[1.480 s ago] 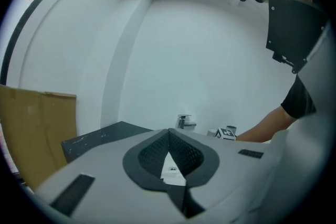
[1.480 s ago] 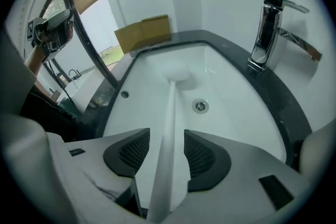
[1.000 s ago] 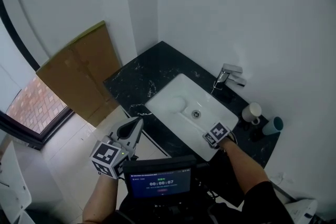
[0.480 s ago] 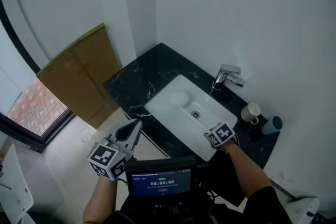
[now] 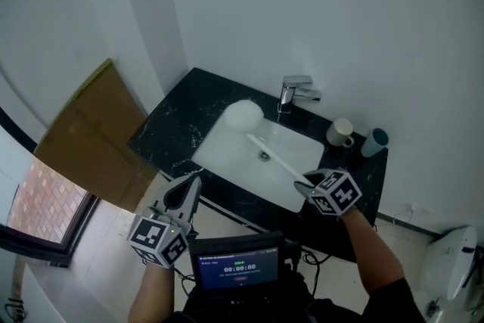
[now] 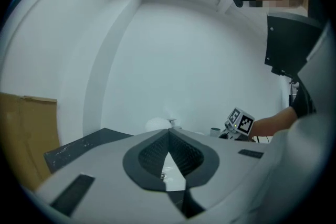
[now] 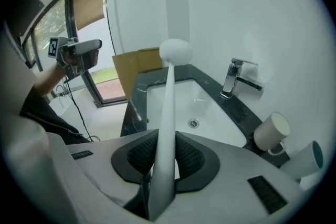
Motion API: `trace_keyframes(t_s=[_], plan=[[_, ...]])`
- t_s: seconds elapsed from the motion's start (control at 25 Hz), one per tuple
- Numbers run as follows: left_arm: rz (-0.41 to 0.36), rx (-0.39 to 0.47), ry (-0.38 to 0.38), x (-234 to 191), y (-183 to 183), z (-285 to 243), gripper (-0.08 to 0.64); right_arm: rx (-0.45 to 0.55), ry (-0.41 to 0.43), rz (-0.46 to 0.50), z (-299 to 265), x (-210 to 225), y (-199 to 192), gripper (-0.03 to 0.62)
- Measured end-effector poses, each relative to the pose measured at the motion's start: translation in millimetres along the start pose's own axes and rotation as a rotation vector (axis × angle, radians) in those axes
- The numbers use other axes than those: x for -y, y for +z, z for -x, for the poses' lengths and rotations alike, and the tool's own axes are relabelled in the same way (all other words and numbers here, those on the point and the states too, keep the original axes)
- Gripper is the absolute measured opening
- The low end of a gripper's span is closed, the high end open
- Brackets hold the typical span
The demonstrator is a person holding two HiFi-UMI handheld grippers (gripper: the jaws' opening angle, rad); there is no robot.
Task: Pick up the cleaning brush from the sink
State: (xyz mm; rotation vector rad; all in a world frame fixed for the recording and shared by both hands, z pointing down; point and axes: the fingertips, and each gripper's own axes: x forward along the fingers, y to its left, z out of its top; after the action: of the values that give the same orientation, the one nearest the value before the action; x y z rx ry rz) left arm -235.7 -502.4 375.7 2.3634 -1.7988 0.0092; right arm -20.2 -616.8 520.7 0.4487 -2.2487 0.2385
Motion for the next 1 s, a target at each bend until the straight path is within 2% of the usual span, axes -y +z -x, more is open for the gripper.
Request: trace_keyframes(t_s=[0.24,0.44,0.68,0.84,1.0], plan=[[-0.052,0.001,-0.159,-6,-3,46,0.011,0.159,-0.152,-0.173,57,-84,-2,0.083],[-0.056,0.002,-0.232,12,-10,85,0.009,0.245,-0.235,-0.263,99,-160,-30,0.083],[-0.084,0.01,-0.282,84,-25,135,0.011,0.327,-0.311,-0.294,173,-232,-84,0.083],[-0.12,0.013,-0.297,151,-33,173,0.011,0.403,-0.371,-0.307,233,-268,-123,0.083],[-0.124,0.01,-0.318,216,-45,216,0.011,0.45,-0.387,-0.311,279,-307,-162,0.083]])
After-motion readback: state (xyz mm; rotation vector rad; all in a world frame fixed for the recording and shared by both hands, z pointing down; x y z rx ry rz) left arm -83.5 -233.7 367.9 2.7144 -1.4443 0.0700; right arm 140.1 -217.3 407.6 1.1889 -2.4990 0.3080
